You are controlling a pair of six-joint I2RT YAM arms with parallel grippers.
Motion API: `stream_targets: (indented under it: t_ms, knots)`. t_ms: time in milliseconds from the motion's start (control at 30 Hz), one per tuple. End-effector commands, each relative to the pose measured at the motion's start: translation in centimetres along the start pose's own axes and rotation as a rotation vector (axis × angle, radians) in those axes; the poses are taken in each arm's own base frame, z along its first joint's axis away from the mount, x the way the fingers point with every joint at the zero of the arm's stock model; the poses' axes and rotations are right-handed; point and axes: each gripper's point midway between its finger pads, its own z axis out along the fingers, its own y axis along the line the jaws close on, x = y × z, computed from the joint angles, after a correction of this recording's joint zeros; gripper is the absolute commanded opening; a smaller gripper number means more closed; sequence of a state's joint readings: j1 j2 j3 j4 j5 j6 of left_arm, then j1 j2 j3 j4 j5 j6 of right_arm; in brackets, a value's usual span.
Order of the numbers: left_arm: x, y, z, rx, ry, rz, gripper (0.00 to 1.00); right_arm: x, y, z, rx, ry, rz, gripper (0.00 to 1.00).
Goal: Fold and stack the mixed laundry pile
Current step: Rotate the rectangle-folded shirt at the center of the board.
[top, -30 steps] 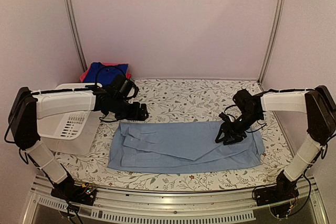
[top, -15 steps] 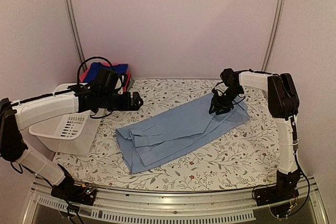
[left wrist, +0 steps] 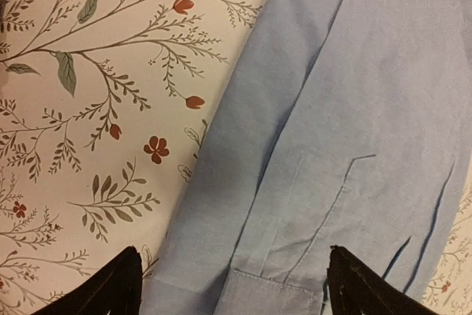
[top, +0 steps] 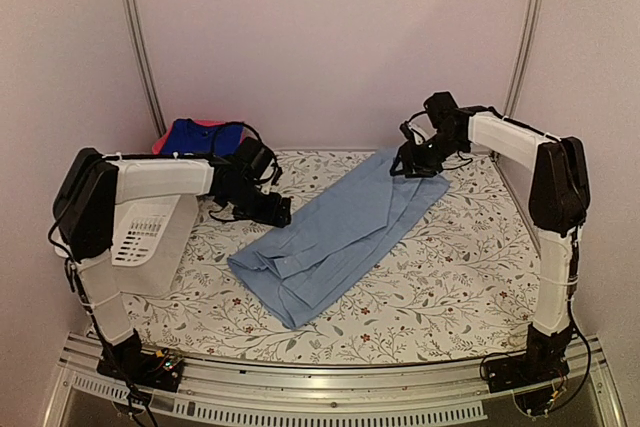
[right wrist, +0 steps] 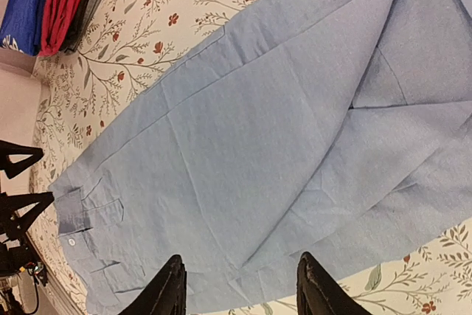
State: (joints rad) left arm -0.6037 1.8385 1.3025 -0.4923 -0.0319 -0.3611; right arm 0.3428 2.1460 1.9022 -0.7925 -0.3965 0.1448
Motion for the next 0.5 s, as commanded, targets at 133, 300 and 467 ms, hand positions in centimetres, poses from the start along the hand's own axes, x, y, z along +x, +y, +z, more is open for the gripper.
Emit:
stream_targets:
  t_ms: [133,300,467]
  knots:
    - [2.6,0.7,5.3,-0.017,0.191,0.039,0.69,5.7,0.0,-0.3,-0.04,0.06,0.134,0.5]
    - [8.9,0.3,7.0,0.017,0.368,0.034,0.47,8.2,-1.5,0.2,-0.117,0.092,0.232,0.5]
    - [13.5,-3.8,4.9,0.11,0.436,0.045,0.39,8.5,-3.9,-0.9,-0.126,0.073,0.301,0.49]
